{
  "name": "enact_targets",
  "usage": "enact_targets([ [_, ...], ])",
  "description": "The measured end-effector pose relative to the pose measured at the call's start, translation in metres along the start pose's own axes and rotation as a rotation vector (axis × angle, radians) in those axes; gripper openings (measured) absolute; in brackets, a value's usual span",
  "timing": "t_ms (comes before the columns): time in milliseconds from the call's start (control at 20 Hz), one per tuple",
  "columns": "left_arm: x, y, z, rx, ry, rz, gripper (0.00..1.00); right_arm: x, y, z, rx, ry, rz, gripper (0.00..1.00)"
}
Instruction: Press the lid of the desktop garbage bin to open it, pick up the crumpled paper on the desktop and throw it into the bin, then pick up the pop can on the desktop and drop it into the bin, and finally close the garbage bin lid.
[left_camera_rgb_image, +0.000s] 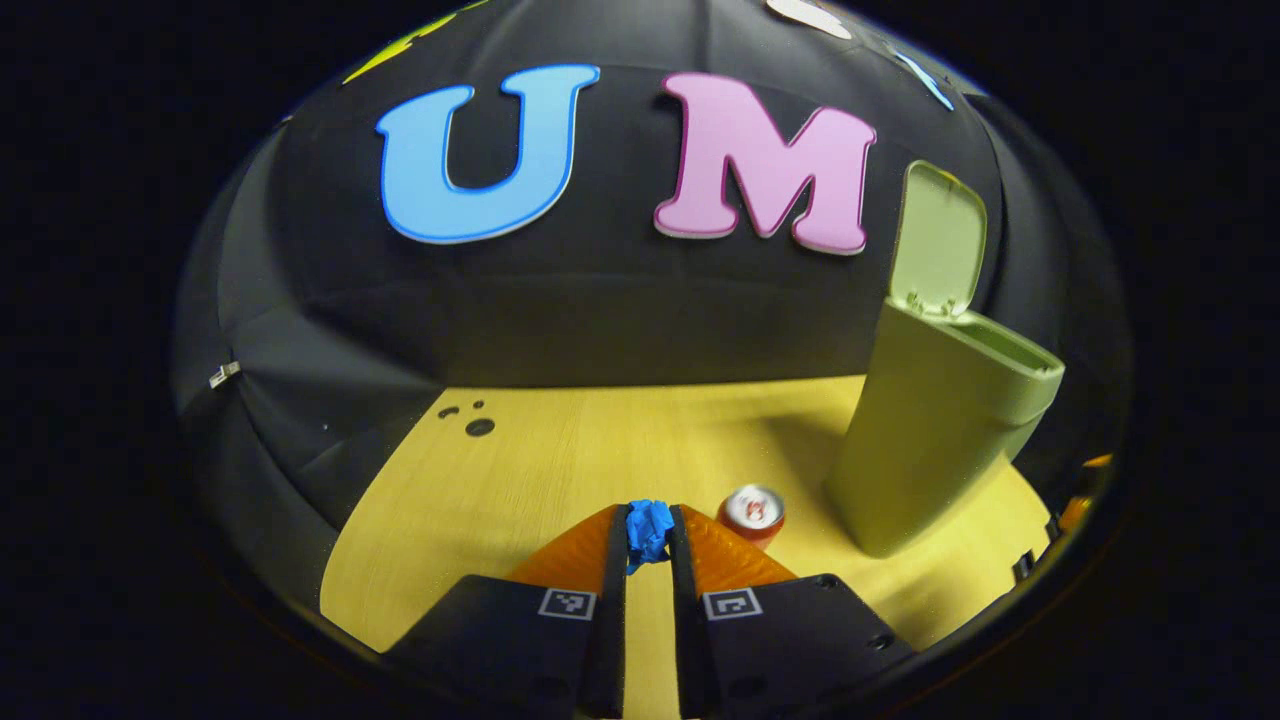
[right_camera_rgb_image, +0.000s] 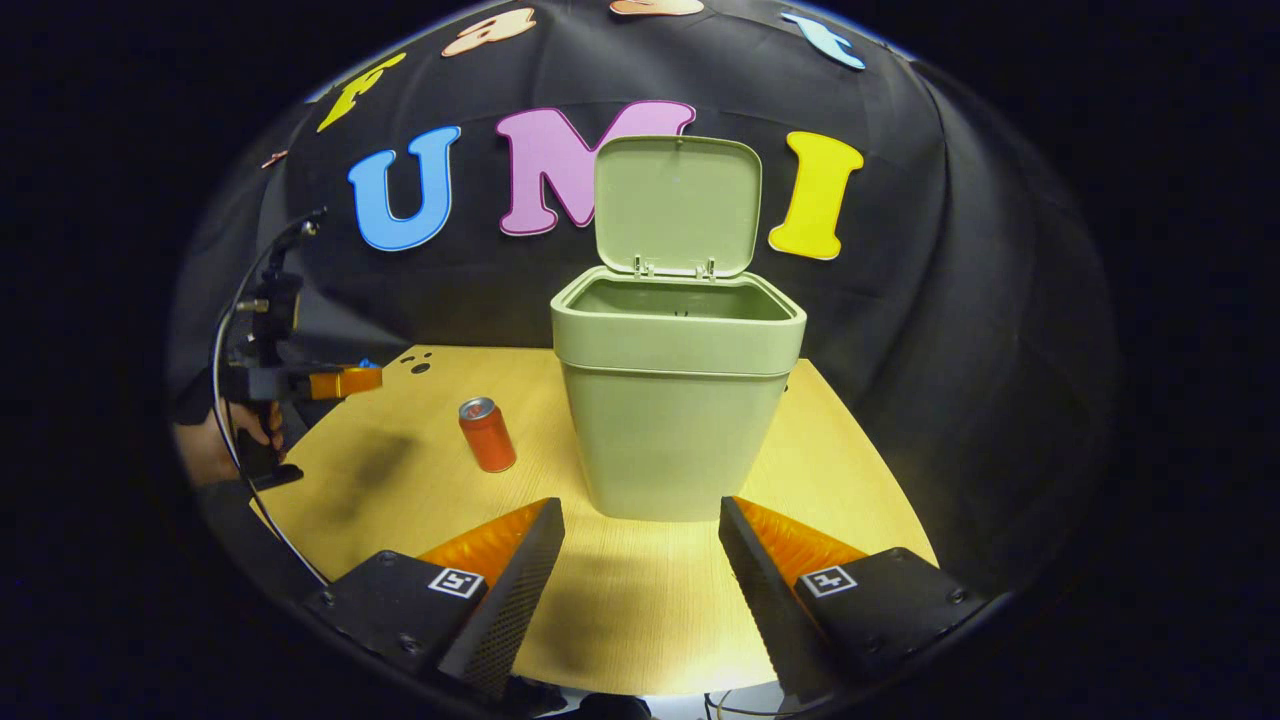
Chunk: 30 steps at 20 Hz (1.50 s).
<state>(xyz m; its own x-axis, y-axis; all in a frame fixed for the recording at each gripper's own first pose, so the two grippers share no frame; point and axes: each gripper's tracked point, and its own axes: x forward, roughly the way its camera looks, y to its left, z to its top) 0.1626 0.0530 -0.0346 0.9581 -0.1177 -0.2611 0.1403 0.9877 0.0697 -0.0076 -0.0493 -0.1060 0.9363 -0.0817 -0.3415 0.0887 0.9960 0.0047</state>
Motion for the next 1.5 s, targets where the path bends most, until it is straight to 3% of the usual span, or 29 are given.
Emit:
enact_targets([
  [250, -0.016, -0.067, 0.074, 0.011, -0.103, -0.082, 0.24, 0.008, -0.022, -0.007, 0.034, -0.009, 0.02, 0.98],
  [450, -0.016, -0.134, 0.108, 0.025, -0.159, -0.182, 0.24, 0.015, -0.041, -0.012, 0.07, -0.017, 0.031, 0.99],
  [650, -0.014, -0.199, 0.124, 0.088, -0.191, -0.28, 0.24, 0.022, -0.064, -0.011, 0.103, -0.038, 0.024, 0.98],
  [950, 0.0, -0.284, 0.121, 0.101, -0.178, -0.417, 0.24, 0.028, -0.088, -0.01, 0.119, -0.054, 0.014, 0.99],
  [1350, 0.023, -0.315, 0.109, 0.099, -0.138, -0.439, 0.27, 0.031, -0.091, -0.021, 0.1, -0.024, 0.053, 0.99],
  [1450, 0.023, -0.316, 0.107, 0.088, -0.132, -0.444, 0.29, 0.033, -0.091, -0.022, 0.097, -0.02, 0.056, 0.99],
  [1500, 0.025, -0.317, 0.106, 0.081, -0.129, -0.442, 0.35, 0.034, -0.092, -0.022, 0.096, -0.017, 0.058, 0.99],
])
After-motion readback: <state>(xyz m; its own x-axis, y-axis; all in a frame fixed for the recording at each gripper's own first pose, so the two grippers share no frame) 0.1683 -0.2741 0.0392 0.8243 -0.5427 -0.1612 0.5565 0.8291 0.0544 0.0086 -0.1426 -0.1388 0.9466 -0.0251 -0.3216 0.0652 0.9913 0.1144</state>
